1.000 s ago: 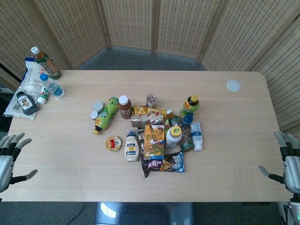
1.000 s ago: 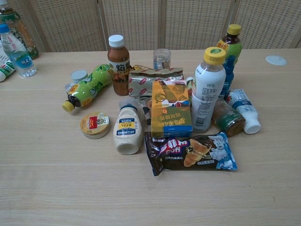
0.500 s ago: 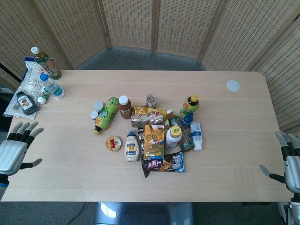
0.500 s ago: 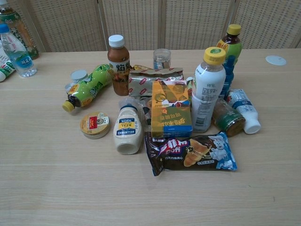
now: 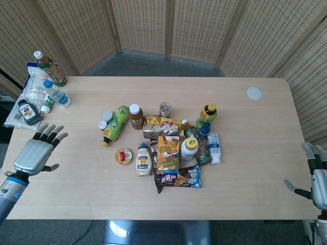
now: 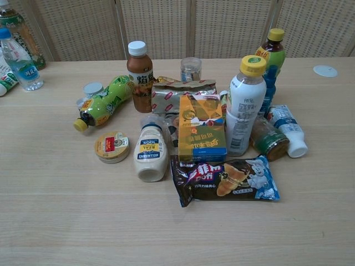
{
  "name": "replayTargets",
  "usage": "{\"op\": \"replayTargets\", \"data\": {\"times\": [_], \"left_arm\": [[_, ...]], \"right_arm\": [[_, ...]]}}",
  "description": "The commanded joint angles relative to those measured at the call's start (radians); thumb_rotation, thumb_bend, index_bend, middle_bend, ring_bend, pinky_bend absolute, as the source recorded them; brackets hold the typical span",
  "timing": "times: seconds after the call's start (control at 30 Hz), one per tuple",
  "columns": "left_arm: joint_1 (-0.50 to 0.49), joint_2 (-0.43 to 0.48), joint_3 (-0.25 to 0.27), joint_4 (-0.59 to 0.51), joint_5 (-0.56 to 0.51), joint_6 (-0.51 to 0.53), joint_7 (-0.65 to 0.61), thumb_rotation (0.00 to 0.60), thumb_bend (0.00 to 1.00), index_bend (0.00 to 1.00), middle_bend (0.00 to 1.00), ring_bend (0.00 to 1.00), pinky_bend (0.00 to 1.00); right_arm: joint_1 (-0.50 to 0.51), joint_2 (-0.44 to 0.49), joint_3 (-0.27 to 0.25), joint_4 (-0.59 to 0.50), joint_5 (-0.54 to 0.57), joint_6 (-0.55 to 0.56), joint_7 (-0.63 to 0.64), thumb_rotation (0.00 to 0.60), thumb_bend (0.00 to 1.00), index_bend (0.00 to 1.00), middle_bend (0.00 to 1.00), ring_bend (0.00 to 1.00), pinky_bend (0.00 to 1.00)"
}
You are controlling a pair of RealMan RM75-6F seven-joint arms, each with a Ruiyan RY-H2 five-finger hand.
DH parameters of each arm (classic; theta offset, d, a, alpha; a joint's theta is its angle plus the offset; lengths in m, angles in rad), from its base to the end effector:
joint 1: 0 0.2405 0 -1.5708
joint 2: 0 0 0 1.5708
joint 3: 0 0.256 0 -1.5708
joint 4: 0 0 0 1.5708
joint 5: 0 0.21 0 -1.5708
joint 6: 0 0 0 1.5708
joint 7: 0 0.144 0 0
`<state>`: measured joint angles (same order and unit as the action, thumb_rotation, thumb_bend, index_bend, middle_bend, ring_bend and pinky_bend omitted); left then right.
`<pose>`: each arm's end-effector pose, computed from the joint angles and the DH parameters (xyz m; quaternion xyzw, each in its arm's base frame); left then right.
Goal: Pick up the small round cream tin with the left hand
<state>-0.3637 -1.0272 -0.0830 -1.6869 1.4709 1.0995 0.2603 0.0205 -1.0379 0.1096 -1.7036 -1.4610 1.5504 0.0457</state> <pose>-0.2634 0.2608 0.1375 -0.7536 -0.2968 -0.2781 0.5164 -0.3059 -0.1719 0.1952 0.5367 -0.3913 0.4200 0.6184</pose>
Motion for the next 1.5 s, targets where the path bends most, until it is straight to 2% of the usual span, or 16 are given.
{"op": "replayTargets", "data": {"times": [0.03, 0.27, 0.53, 0.73, 0.93, 1.13, 1.5], "left_arm": [[-0.050, -0.041, 0.001, -0.013, -0.012, -0.057, 0.068, 0.600, 0.01, 0.17, 0.00, 0.00, 0.00], [-0.145, -0.121, -0.004, -0.029, -0.098, -0.193, 0.170, 0.600, 0.00, 0.16, 0.00, 0.00, 0.00], [-0.280, -0.263, -0.028, -0.009, -0.332, -0.301, 0.386, 0.600, 0.01, 0.11, 0.00, 0.00, 0.00], [-0.373, -0.391, -0.018, 0.034, -0.520, -0.292, 0.539, 0.600, 0.01, 0.08, 0.00, 0.00, 0.00], [-0.443, -0.488, -0.005, 0.087, -0.629, -0.267, 0.609, 0.600, 0.00, 0.08, 0.00, 0.00, 0.00], [-0.475, -0.536, 0.017, 0.122, -0.688, -0.242, 0.625, 0.600, 0.01, 0.08, 0.00, 0.00, 0.00], [-0.487, -0.548, 0.059, 0.156, -0.712, -0.223, 0.589, 0.600, 0.00, 0.07, 0.00, 0.00, 0.00]], "right_arm": [[0.000, 0.002, 0.001, 0.001, 0.001, -0.001, 0.004, 0.600, 0.00, 0.00, 0.00, 0.00, 0.00], [-0.002, 0.009, 0.005, 0.001, 0.006, 0.002, 0.021, 0.600, 0.00, 0.00, 0.00, 0.00, 0.00], [-0.001, 0.013, 0.006, 0.003, 0.005, 0.000, 0.032, 0.600, 0.00, 0.00, 0.00, 0.00, 0.00], [-0.004, 0.020, 0.009, 0.004, 0.008, 0.002, 0.050, 0.600, 0.00, 0.00, 0.00, 0.00, 0.00], [-0.007, 0.029, 0.013, 0.005, 0.013, 0.006, 0.073, 0.600, 0.00, 0.00, 0.00, 0.00, 0.00], [-0.008, 0.035, 0.016, 0.009, 0.018, 0.005, 0.090, 0.600, 0.00, 0.00, 0.00, 0.00, 0.00], [-0.008, 0.036, 0.015, 0.008, 0.014, 0.005, 0.091, 0.600, 0.00, 0.00, 0.00, 0.00, 0.00]]}}
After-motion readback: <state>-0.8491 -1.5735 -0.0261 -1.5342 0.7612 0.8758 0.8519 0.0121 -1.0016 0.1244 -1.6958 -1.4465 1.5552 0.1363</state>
